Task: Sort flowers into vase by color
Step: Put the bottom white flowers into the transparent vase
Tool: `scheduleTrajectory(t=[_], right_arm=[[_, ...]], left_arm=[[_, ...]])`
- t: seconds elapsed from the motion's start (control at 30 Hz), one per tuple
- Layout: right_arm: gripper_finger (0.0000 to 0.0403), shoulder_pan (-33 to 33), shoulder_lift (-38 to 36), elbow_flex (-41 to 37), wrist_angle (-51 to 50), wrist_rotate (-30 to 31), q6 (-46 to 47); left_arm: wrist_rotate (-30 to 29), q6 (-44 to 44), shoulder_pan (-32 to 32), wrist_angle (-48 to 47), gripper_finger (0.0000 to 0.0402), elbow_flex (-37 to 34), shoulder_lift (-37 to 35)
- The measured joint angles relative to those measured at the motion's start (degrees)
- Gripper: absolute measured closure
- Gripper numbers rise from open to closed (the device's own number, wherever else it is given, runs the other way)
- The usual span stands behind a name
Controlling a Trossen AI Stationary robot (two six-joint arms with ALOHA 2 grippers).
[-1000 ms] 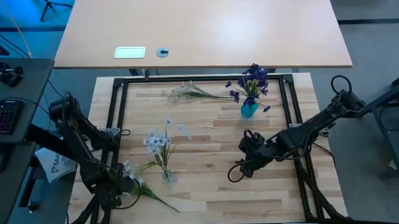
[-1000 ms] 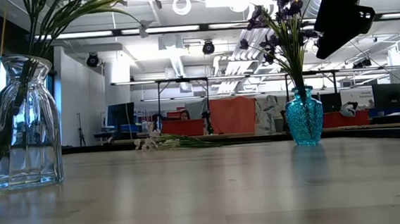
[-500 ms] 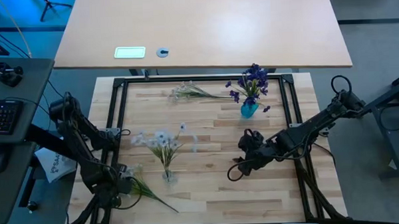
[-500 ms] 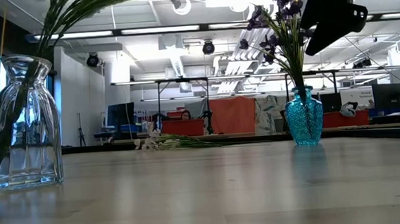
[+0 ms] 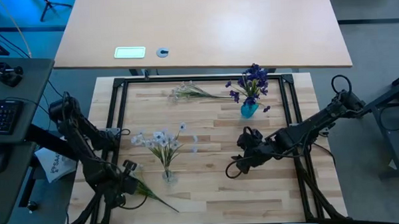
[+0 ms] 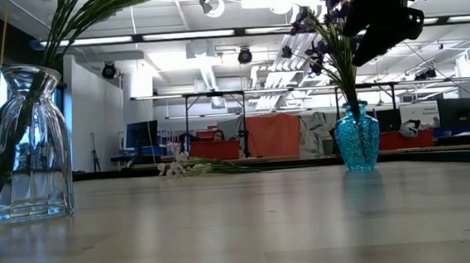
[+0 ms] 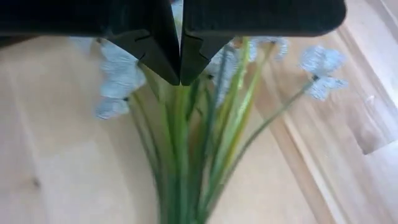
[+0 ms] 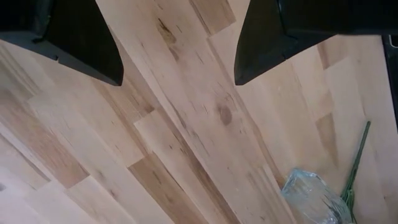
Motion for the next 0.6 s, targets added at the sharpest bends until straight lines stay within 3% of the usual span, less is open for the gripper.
scheduleTrajectory(t=[0.3, 0.6], right_arm=[[0.0100, -0.13, 0.00, 0.00, 2.97, -0.23, -0.59], [0.0100, -0.13, 0.00, 0.00, 9.81, -0.42, -2.95]], left_arm=[[1.44, 6.48, 3.43, 12.33, 0.0401, -0.77, 3.18], [2.78, 7.42, 7.17, 23.72, 0.0401, 0.17, 13.81]])
